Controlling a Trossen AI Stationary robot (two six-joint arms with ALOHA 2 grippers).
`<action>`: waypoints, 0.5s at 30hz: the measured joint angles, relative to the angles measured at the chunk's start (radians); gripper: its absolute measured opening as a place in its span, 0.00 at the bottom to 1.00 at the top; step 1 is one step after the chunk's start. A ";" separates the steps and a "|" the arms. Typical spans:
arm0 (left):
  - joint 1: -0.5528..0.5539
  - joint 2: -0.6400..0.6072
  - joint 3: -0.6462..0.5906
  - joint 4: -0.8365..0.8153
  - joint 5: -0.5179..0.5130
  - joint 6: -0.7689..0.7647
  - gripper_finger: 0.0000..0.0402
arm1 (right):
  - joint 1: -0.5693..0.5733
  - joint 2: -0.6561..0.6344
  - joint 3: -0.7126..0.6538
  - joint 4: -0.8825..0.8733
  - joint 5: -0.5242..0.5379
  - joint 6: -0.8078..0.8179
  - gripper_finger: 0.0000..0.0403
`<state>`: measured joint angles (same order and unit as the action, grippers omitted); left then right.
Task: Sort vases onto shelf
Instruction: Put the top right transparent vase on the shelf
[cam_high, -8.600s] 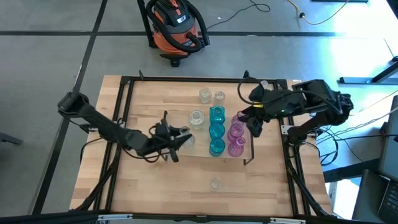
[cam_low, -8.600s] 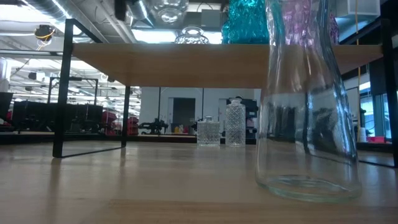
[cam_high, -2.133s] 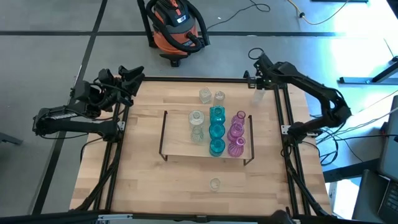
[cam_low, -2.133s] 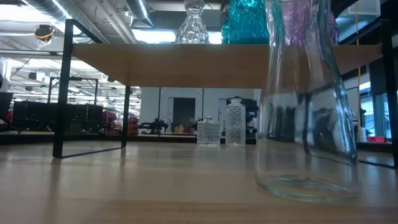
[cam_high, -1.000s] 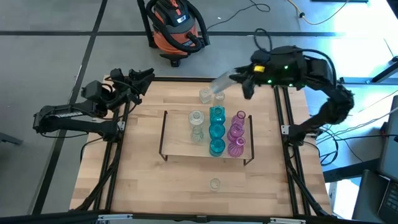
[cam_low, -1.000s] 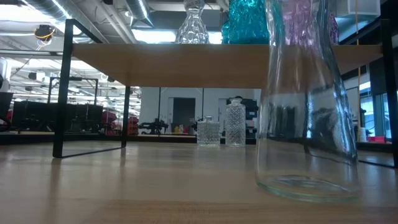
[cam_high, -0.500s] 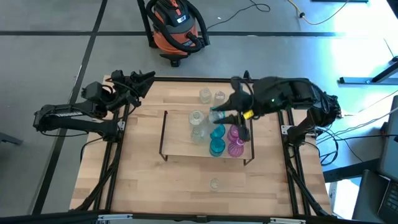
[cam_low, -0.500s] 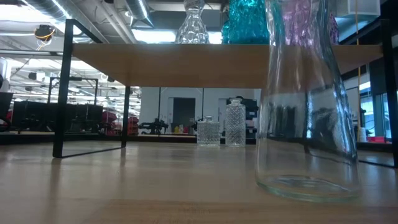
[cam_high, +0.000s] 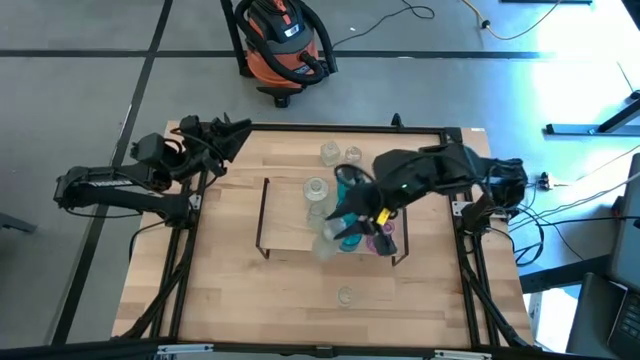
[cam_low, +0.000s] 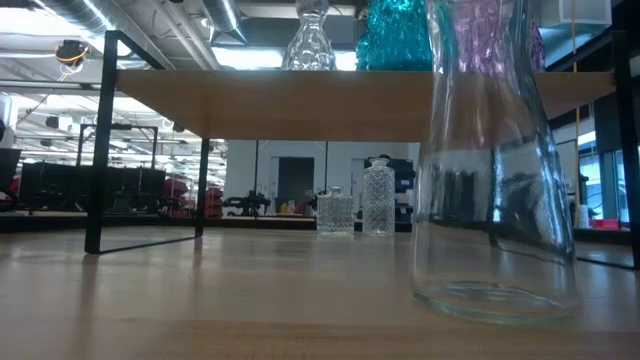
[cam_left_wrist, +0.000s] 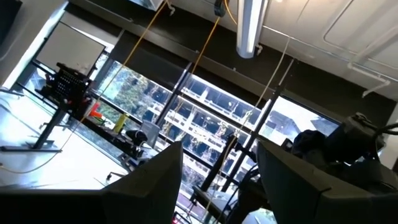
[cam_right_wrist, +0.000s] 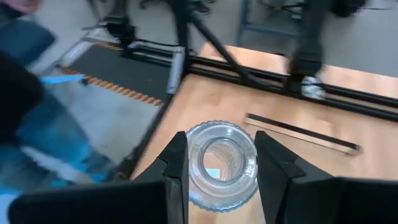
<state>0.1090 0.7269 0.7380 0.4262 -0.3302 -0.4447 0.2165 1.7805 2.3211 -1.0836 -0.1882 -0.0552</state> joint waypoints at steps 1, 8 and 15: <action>-0.004 0.000 0.000 -0.001 0.000 0.000 0.49 | 0.000 0.009 0.000 0.010 -0.023 -0.003 0.24; -0.037 0.000 0.000 -0.024 -0.001 0.000 0.49 | -0.015 0.073 0.000 0.036 -0.108 -0.049 0.24; -0.069 0.006 0.000 -0.084 -0.002 -0.026 0.49 | -0.014 0.123 0.000 -0.002 -0.133 -0.100 0.24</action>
<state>0.0395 0.7331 0.7380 0.3421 -0.3322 -0.4706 0.2024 1.9031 2.3215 -1.0858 -0.3209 -0.1551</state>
